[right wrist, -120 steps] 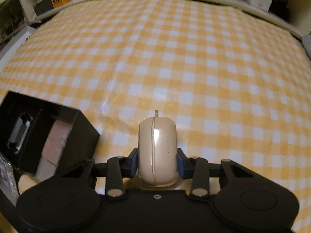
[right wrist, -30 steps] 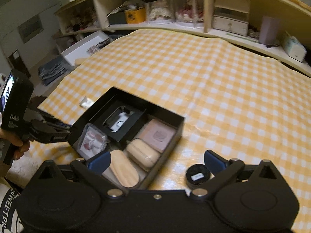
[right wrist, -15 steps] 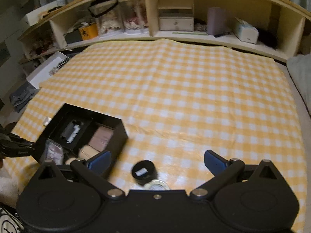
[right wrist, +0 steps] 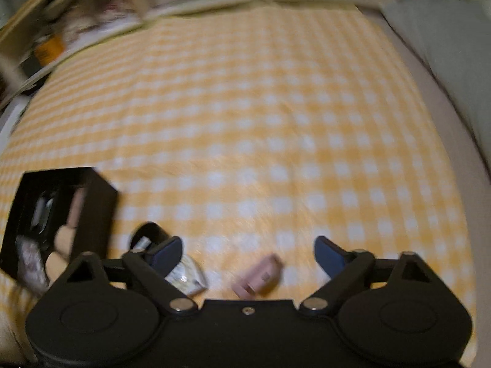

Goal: Organize rigid objects
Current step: 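Move the right gripper to the pink clip, then grasp the pink clip with the right gripper and lift it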

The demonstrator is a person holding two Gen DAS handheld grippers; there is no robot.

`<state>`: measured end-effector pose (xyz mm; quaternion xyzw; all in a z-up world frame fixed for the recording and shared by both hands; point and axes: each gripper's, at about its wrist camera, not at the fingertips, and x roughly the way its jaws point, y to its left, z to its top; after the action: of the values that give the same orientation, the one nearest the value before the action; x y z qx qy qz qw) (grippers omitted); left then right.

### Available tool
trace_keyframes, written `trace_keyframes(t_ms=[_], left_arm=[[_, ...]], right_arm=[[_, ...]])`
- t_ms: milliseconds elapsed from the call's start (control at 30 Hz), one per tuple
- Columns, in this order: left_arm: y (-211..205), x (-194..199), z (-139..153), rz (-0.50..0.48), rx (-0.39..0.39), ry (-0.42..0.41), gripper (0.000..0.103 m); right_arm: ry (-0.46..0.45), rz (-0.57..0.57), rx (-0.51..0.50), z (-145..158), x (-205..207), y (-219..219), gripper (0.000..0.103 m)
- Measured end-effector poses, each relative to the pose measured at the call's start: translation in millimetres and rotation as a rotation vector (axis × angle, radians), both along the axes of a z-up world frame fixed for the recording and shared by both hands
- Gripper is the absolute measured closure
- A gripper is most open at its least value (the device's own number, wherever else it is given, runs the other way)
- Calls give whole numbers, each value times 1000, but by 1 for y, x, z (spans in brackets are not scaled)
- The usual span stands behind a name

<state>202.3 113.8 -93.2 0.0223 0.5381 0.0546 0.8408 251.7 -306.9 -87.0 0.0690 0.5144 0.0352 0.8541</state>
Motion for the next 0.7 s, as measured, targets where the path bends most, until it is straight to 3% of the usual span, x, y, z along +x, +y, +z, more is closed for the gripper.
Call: trace_keyframes(t_ms=[167,300,433,500,533,700], left_arm=[[-1,0,0,0,1,-1,99],[-1,0,0,0,1,-1,99],[-1,-1,1,0,1,-1,99],[-1,-1,1,0,0,-1,99],[1,0,1,0,-1,-1,99],[1,-1,2,0,0,-1,99]], right_arm=[[39,1,3,-13,0,0,23],[94,47,-19,-30,-1,15,53],[138,89,-87,-47,1,32,58],[152,106,-120,-52,1,38,68],[152,112,-138,-53,1,40,74],[68,144,-171,-43,-4,51,76]])
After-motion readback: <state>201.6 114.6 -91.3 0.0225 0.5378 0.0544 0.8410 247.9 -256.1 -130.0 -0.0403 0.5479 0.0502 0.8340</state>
